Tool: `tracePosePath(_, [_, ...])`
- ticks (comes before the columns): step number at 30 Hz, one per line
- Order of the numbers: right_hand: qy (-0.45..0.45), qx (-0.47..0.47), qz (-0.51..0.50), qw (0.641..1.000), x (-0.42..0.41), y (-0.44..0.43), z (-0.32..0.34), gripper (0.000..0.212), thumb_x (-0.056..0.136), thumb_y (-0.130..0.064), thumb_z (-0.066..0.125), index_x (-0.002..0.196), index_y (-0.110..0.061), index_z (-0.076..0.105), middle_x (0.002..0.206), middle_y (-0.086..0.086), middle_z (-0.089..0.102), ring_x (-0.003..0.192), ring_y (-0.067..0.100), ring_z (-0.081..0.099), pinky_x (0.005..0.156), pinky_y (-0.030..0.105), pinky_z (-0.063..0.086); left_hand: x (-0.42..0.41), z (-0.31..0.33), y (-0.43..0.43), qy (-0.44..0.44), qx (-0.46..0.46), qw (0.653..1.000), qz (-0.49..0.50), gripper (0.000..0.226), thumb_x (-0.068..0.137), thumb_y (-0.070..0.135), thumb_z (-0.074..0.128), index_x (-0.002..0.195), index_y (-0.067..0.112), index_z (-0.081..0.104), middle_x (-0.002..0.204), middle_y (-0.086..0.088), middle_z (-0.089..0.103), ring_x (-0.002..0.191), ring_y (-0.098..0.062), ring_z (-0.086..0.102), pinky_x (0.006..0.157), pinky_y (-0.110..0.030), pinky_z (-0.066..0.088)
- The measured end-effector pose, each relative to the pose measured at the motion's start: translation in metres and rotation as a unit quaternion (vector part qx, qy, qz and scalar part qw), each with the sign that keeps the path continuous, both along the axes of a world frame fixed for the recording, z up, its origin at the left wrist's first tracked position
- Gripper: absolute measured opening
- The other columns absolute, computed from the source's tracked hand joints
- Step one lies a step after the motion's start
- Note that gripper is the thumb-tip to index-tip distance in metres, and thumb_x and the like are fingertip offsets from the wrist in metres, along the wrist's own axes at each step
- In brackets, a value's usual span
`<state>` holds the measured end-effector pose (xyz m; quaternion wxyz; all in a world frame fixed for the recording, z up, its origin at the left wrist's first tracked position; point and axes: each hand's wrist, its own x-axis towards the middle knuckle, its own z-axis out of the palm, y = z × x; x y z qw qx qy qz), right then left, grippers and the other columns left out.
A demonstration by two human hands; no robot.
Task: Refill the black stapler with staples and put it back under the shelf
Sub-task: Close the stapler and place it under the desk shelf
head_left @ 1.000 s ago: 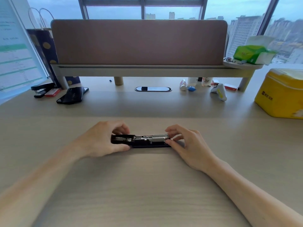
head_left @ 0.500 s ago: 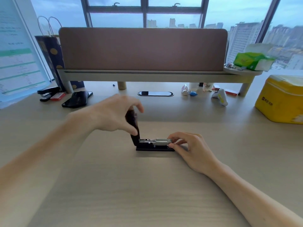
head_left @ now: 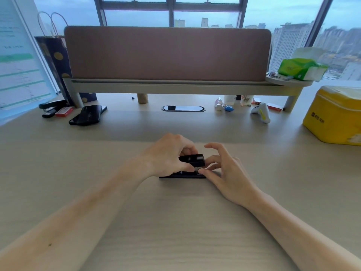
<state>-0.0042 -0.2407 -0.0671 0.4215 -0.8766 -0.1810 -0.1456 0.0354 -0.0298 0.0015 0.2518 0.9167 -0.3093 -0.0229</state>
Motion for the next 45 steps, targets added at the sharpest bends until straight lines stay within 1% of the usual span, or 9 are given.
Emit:
tracePosePath(4, [0.016,0.005,0.001,1.0,0.0,0.001,0.001,0.064,0.085,-0.025,0.084,0.137,-0.027,0.045,0.093,-0.012,0.076,0.084,0.007,0.072,0.078,0.018,0.054,-0.003,-0.003,-0.001,0.011,-0.033,0.999,0.014,0.023,0.087,0.039,0.079,0.106,0.027,0.079,0.096,0.012,0.081,0.089,-0.001,0.073,0.082,-0.024,0.057])
tracePosePath(8, [0.035,0.0,0.003,0.999,-0.001,0.002,0.002,0.07,0.082,-0.024,0.087,0.139,-0.026,0.047,0.097,-0.012,0.075,0.083,0.005,0.072,0.078,0.015,0.054,-0.002,-0.01,-0.013,0.043,-0.028,0.997,0.064,0.044,0.104,0.05,0.048,0.076,0.02,0.066,0.068,0.004,0.065,0.062,-0.014,0.058,0.062,-0.032,0.041])
tracePosePath(19, [0.046,0.005,0.005,0.999,-0.001,0.001,0.003,0.071,0.081,-0.019,0.087,0.14,-0.027,0.047,0.096,-0.013,0.075,0.085,0.005,0.071,0.079,0.017,0.055,-0.003,-0.036,-0.027,-0.029,0.046,0.989,0.138,0.075,0.101,0.067,0.02,0.076,0.017,0.07,0.075,-0.01,0.07,0.076,-0.033,0.065,0.065,-0.037,0.041])
tracePosePath(23, [0.041,0.001,0.004,0.999,-0.001,0.001,0.002,0.07,0.082,-0.02,0.087,0.139,-0.027,0.048,0.096,-0.016,0.075,0.086,0.002,0.071,0.078,0.011,0.052,-0.003,-0.037,-0.027,-0.035,0.043,0.99,0.133,0.07,0.103,0.063,0.023,0.073,0.019,0.068,0.073,-0.009,0.067,0.073,-0.032,0.062,0.064,-0.037,0.038])
tracePosePath(27, [0.03,-0.01,0.002,0.999,-0.001,0.001,0.002,0.068,0.081,-0.023,0.087,0.139,-0.028,0.05,0.099,-0.014,0.075,0.087,0.004,0.072,0.082,0.022,0.057,-0.003,-0.033,-0.02,-0.038,-0.023,0.994,0.101,0.055,0.103,0.059,0.034,0.082,0.019,0.066,0.073,-0.001,0.065,0.076,-0.025,0.064,0.068,-0.037,0.043])
tracePosePath(31, [0.023,-0.049,-0.02,0.998,-0.003,0.0,0.001,0.069,0.077,-0.044,0.087,0.136,-0.03,0.056,0.109,-0.016,0.072,0.095,0.0,0.069,0.088,0.017,0.052,-0.008,-0.02,0.011,-0.037,-0.059,0.996,0.047,0.029,0.096,0.051,0.061,0.101,0.023,0.057,0.098,0.009,0.065,0.094,-0.006,0.06,0.081,-0.03,0.049])
tracePosePath(34, [0.003,-0.086,-0.04,0.995,-0.006,0.0,0.002,0.075,0.075,-0.06,0.08,0.138,-0.03,0.056,0.124,-0.02,0.063,0.112,0.002,0.06,0.097,0.02,0.045,-0.015,-0.018,0.034,-0.024,-0.042,0.999,0.01,0.031,0.087,0.04,0.076,0.1,0.031,0.05,0.104,0.013,0.068,0.091,0.002,0.063,0.081,-0.029,0.054])
tracePosePath(39, [0.053,-0.246,-0.028,0.968,-0.003,0.003,0.006,0.1,0.075,-0.087,0.053,0.154,-0.028,0.038,0.157,-0.012,0.041,0.146,0.011,0.036,0.119,0.032,0.032,-0.017,-0.028,0.048,-0.028,-0.014,0.999,0.014,0.029,0.088,0.034,0.073,0.096,0.035,0.045,0.087,-0.003,0.07,0.077,-0.029,0.066,0.077,-0.049,0.056])
tracePosePath(45, [0.087,-0.323,-0.024,0.942,0.001,0.006,0.007,0.112,0.077,-0.093,0.034,0.164,-0.024,0.017,0.172,-0.008,0.015,0.158,0.01,0.009,0.128,0.032,0.012,-0.012,-0.032,0.052,-0.044,-0.027,0.999,0.007,0.028,0.09,0.033,0.074,0.096,0.034,0.046,0.09,0.001,0.069,0.079,-0.031,0.069,0.079,-0.046,0.056])
